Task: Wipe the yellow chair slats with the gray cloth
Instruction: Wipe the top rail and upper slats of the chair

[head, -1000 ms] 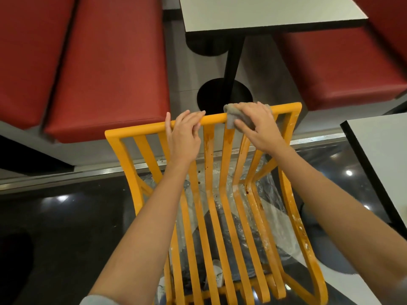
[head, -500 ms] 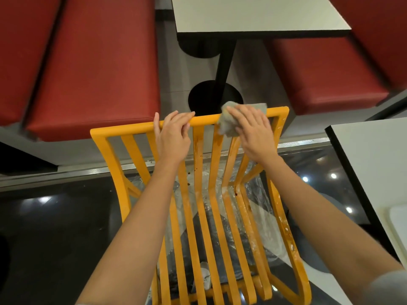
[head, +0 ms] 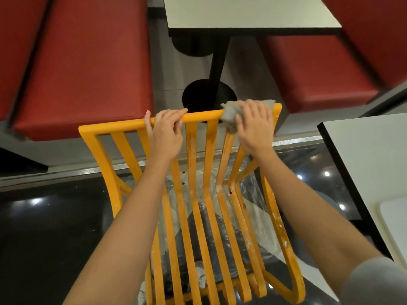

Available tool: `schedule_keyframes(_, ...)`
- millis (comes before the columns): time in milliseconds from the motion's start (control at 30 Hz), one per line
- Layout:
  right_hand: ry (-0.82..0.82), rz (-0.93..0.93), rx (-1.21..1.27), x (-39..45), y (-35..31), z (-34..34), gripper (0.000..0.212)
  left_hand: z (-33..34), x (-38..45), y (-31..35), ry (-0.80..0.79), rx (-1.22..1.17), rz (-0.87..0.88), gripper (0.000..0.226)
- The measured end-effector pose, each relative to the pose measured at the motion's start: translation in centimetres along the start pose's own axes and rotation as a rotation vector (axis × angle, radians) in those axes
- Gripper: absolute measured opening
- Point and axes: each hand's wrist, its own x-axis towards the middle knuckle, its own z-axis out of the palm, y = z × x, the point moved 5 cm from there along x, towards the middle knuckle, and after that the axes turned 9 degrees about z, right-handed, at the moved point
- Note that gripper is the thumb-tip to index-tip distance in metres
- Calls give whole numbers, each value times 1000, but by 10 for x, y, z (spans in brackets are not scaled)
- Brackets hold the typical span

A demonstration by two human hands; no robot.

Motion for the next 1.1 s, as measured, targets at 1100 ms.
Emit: schedule_keyframes(1100, -205, 3, -55, 58, 28, -12, 36, 4, 5, -4, -16, -68, -34, 35)
